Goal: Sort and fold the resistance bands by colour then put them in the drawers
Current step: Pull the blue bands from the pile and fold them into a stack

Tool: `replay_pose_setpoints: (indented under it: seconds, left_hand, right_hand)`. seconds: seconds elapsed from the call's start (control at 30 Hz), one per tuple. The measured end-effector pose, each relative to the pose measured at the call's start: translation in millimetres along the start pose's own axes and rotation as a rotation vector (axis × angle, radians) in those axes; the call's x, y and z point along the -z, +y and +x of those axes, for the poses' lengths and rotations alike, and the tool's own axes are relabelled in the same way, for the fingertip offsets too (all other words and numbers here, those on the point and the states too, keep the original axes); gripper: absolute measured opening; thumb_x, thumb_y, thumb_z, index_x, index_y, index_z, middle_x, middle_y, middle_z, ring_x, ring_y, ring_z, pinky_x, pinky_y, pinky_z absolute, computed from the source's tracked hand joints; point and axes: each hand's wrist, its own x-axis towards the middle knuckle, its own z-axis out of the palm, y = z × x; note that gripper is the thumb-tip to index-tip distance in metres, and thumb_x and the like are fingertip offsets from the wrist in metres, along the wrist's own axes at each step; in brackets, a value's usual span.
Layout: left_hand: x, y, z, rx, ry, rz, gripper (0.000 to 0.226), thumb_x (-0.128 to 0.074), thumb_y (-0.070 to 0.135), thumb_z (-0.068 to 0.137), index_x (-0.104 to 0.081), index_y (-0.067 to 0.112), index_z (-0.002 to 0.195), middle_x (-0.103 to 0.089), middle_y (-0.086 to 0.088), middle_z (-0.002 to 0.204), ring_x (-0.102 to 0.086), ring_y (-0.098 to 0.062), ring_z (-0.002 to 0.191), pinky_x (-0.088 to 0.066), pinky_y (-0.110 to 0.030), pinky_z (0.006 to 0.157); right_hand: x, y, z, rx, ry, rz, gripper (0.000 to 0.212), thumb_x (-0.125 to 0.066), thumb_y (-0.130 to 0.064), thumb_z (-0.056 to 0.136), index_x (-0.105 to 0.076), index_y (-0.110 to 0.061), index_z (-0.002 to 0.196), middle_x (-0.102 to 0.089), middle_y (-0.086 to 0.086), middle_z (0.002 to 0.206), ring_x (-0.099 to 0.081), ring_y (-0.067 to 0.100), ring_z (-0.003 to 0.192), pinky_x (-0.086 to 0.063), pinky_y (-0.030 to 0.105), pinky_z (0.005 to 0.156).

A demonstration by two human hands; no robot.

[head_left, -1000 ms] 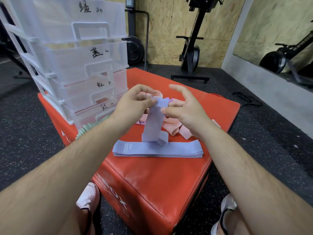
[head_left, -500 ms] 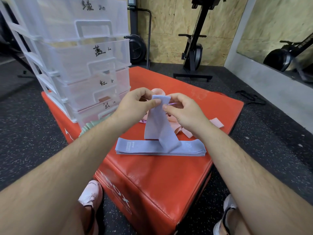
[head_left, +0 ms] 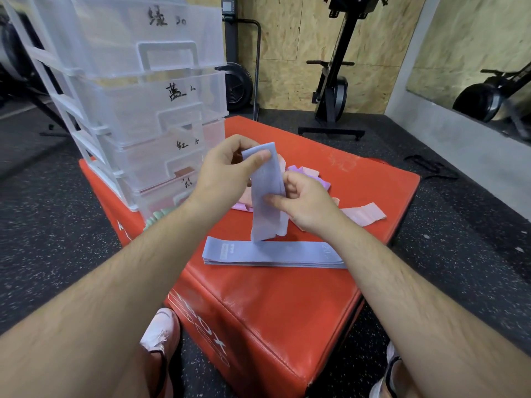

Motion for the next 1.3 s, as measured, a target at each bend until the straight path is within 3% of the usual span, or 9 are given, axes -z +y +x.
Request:
replay_pose_setpoints:
  seconds: [0.1, 0.2, 0.37, 0.5, 0.63, 0.8, 1.03, 1.17, 1.3]
  left_hand:
    - [8, 3, 3, 0.042, 0.064, -0.145, 0.011, -0.069, 0.019, 0.092, -0.063, 0.010, 0.091, -0.061, -0.004, 0.079, -0.054, -0.014, 0.070, -0.045, -0.027, 0.061]
    - [17, 2, 6, 0.100, 0.137, -0.259, 0.008, -0.068, 0.016, 0.093, -0.063, 0.010, 0.093, -0.065, -0.003, 0.081, -0.060, -0.014, 0.071, -0.048, -0.024, 0.060]
    - [36, -5, 11, 0.198, 0.272, -0.391, 0.013, -0.064, 0.012, 0.095, -0.058, 0.012, 0.084, -0.065, 0.002, 0.071, -0.063, -0.009, 0.060, -0.050, -0.021, 0.054]
    - [53, -19, 15, 0.280, 0.310, -0.403, 0.011, -0.066, 0.014, 0.094, -0.058, 0.013, 0.086, -0.065, -0.005, 0.079, -0.065, -0.013, 0.062, -0.052, -0.023, 0.058]
    - [55, -27, 12, 0.302, 0.288, -0.398, 0.012, -0.065, 0.014, 0.095, -0.056, 0.012, 0.086, -0.066, -0.008, 0.086, -0.067, -0.016, 0.068, -0.054, -0.024, 0.061]
    - [64, -32, 14, 0.330, 0.346, -0.389, 0.013, -0.064, 0.013, 0.095, -0.055, 0.013, 0.086, -0.066, -0.008, 0.085, -0.070, -0.016, 0.067, -0.056, -0.025, 0.062]
    - [77, -56, 15, 0.510, 0.283, -0.287, 0.017, -0.066, 0.008, 0.093, -0.052, 0.010, 0.083, -0.054, -0.009, 0.079, -0.051, -0.017, 0.057, -0.056, -0.024, 0.055]
    - [82, -66, 9, 0.552, 0.262, -0.297, 0.018, -0.062, 0.009, 0.096, -0.055, 0.002, 0.111, -0.061, -0.011, 0.096, -0.063, -0.018, 0.065, -0.057, -0.023, 0.059]
    - [82, -74, -6, 0.596, 0.185, -0.247, 0.006, -0.056, 0.008, 0.099, -0.060, 0.005, 0.096, -0.062, -0.008, 0.095, -0.068, -0.010, 0.059, -0.057, -0.022, 0.056]
  right_hand:
    - [-3, 5, -1, -0.025, -0.069, -0.067, 0.048, -0.078, -0.035, 0.070, -0.062, 0.000, 0.100, -0.068, 0.026, 0.103, -0.070, 0.034, 0.089, -0.052, 0.058, 0.087]
    - [-2, 13, 0, -0.089, -0.120, -0.106, 0.064, -0.076, -0.048, 0.058, -0.059, 0.001, 0.096, -0.068, 0.023, 0.090, -0.059, 0.019, 0.077, -0.054, 0.051, 0.075]
    - [15, 20, -11, -0.168, -0.232, -0.183, 0.021, -0.080, -0.018, 0.082, -0.060, -0.019, 0.086, -0.063, -0.011, 0.072, -0.056, 0.002, 0.061, -0.045, 0.020, 0.059]
    - [26, 22, -18, -0.200, -0.278, -0.192, 0.020, -0.074, -0.007, 0.082, -0.064, -0.017, 0.095, -0.060, -0.008, 0.075, -0.054, 0.008, 0.068, -0.043, 0.026, 0.067]
    - [40, 17, -25, -0.243, -0.241, -0.189, 0.024, -0.067, -0.002, 0.085, -0.064, -0.013, 0.106, -0.061, -0.007, 0.076, -0.054, 0.005, 0.061, -0.040, 0.014, 0.050]
    - [60, 25, -30, -0.315, -0.144, -0.128, 0.040, -0.053, 0.010, 0.086, -0.054, -0.019, 0.112, -0.057, 0.010, 0.095, -0.062, 0.023, 0.070, -0.061, 0.039, 0.063]
    - [79, 29, -37, -0.332, -0.156, -0.102, 0.031, -0.044, 0.003, 0.092, -0.073, -0.007, 0.098, -0.063, 0.014, 0.092, -0.068, 0.027, 0.063, -0.062, 0.034, 0.068]
    - [76, 32, -43, -0.418, -0.202, 0.014, 0.031, -0.042, 0.000, 0.091, -0.072, 0.010, 0.096, -0.071, 0.025, 0.090, -0.068, 0.022, 0.067, -0.061, 0.033, 0.068]
    - [67, 36, -52, -0.443, -0.230, 0.094, 0.029, -0.058, -0.020, 0.096, -0.072, 0.005, 0.090, -0.074, 0.019, 0.089, -0.068, 0.018, 0.070, -0.058, 0.028, 0.064]
